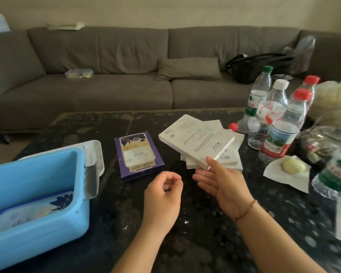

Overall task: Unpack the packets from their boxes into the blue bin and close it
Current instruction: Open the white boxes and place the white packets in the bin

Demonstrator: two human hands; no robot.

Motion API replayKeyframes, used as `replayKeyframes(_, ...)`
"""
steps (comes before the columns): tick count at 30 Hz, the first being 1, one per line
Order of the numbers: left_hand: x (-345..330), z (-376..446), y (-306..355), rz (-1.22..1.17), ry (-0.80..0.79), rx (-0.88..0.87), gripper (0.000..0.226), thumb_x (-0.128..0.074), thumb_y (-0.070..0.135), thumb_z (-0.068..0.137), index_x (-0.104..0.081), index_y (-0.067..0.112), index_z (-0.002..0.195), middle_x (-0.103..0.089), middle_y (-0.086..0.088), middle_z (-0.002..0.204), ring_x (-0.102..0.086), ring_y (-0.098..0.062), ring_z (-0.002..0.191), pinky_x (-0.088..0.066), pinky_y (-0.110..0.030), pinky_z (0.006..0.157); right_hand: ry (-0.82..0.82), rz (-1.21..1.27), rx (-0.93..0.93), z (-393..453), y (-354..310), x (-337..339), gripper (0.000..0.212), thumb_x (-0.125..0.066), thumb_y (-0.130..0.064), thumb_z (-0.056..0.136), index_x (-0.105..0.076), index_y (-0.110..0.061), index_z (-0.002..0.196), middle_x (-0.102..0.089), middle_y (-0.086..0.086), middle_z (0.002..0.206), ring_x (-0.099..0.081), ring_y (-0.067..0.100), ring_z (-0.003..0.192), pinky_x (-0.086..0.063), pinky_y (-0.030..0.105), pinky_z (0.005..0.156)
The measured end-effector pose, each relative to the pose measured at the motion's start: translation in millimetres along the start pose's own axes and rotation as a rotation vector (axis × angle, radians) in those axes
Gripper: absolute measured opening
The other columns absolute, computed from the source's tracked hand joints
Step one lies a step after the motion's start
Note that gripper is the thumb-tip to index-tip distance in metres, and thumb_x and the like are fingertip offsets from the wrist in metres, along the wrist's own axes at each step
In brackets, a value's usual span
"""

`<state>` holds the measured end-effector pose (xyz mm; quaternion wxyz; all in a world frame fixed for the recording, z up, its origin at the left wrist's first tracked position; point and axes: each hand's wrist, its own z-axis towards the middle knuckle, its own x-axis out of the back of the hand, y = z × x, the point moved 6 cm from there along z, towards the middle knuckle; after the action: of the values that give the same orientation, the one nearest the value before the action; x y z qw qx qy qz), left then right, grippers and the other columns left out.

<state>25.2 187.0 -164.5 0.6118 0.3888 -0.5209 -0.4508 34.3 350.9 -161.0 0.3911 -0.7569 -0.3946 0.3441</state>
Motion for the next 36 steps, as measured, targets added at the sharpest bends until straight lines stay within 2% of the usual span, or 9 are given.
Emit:
replayKeyframes(8,18,-10,33,0.197,0.055,-0.305,0.008,-0.063,0.024,0.091,-0.067,0.024,0.098,-0.067,0.017,0.096,-0.062,0.001,0.095,-0.051,-0.013,0.085,-0.050,-0.328,0.255,-18,-13,14,0.016,-0.061,-0.018,0.094,-0.068,-0.004,0.091,-0.074,0.012,0.071,-0.073,0.025,0.063,-0.057,0.028,0.055)
replayKeyframes(14,42,-38,83,0.339,0.017,-0.641,0.031,-0.053,0.040,0.091,-0.064,0.019,0.111,-0.064,0.009,0.112,-0.059,-0.007,0.108,-0.047,-0.011,0.091,-0.404,-0.679,0.218,-48,-18,40,0.025,-0.062,-0.014,0.093,-0.074,-0.006,0.072,-0.071,0.019,0.071,-0.067,0.027,0.056,-0.052,0.026,0.049)
replayKeyframes(17,54,-38,63,0.427,-0.046,-0.406,0.047,-0.057,0.055,0.089,-0.050,0.035,0.132,-0.046,0.028,0.132,-0.044,0.011,0.122,-0.035,-0.008,0.102,-0.658,-0.731,0.112,-62,-6,42,0.019,-0.066,-0.023,0.084,-0.076,-0.008,0.080,-0.072,0.020,0.077,-0.069,0.025,0.060,-0.055,0.028,0.056)
replayKeyframes(19,59,-37,37,0.401,-0.252,-0.071,0.064,-0.063,0.064,0.082,-0.040,0.044,0.138,-0.039,0.033,0.139,-0.040,0.009,0.127,-0.037,-0.025,0.110,-0.792,-0.734,0.072,-69,4,38,0.024,-0.065,-0.028,0.082,-0.075,-0.007,0.087,-0.072,0.021,0.083,-0.069,0.024,0.064,-0.056,0.029,0.062)
replayKeyframes(22,61,-61,20,-0.061,-0.634,0.434,0.046,-0.070,0.051,0.079,-0.052,0.039,0.119,-0.073,0.014,0.115,-0.070,-0.007,0.104,-0.057,-0.035,0.093,-0.863,-0.698,0.046,-72,17,30,0.036,-0.065,-0.033,0.080,-0.073,-0.001,0.093,-0.071,0.027,0.093,-0.068,0.023,0.066,-0.056,0.029,0.065)
replayKeyframes(24,64,-80,11,-0.299,-0.718,0.608,0.037,-0.068,0.027,0.080,-0.056,0.031,0.115,-0.077,0.000,0.105,-0.074,-0.020,0.099,-0.058,-0.042,0.090,-0.873,-0.700,0.030,-72,25,22,0.035,-0.066,-0.035,0.082,-0.073,-0.003,0.095,-0.072,0.023,0.098,-0.069,0.025,0.071,-0.057,0.030,0.068)
replayKeyframes(30,81,-90,-20,-0.573,-0.540,0.580,0.026,-0.065,0.013,0.090,-0.068,0.013,0.115,-0.069,-0.024,0.117,-0.067,-0.043,0.107,-0.057,-0.054,0.087,-0.512,-0.882,0.317,-73,30,-7,0.016,-0.061,-0.033,0.091,-0.071,-0.025,0.100,-0.074,-0.006,0.094,-0.072,0.016,0.081,-0.061,0.034,0.073)
replayKeyframes(33,87,-88,-22,-0.566,-0.481,0.536,0.030,-0.062,0.013,0.090,-0.065,0.011,0.119,-0.070,-0.024,0.115,-0.068,-0.044,0.105,-0.057,-0.053,0.084,-0.328,-1.035,0.756,-94,21,-27,0.046,-0.061,-0.065,0.072,-0.063,-0.041,0.111,-0.063,-0.026,0.104,-0.062,-0.002,0.096,-0.056,0.024,0.078)
replayKeyframes(36,87,-87,-19,-0.535,-0.479,0.501,0.027,-0.065,0.015,0.091,-0.066,0.012,0.117,-0.070,-0.026,0.113,-0.068,-0.044,0.104,-0.056,-0.055,0.086,-0.288,-1.179,0.931,-107,23,-51,0.056,-0.051,-0.079,0.065,-0.063,-0.043,0.107,-0.056,-0.031,0.100,-0.059,-0.005,0.089,-0.050,0.014,0.073)
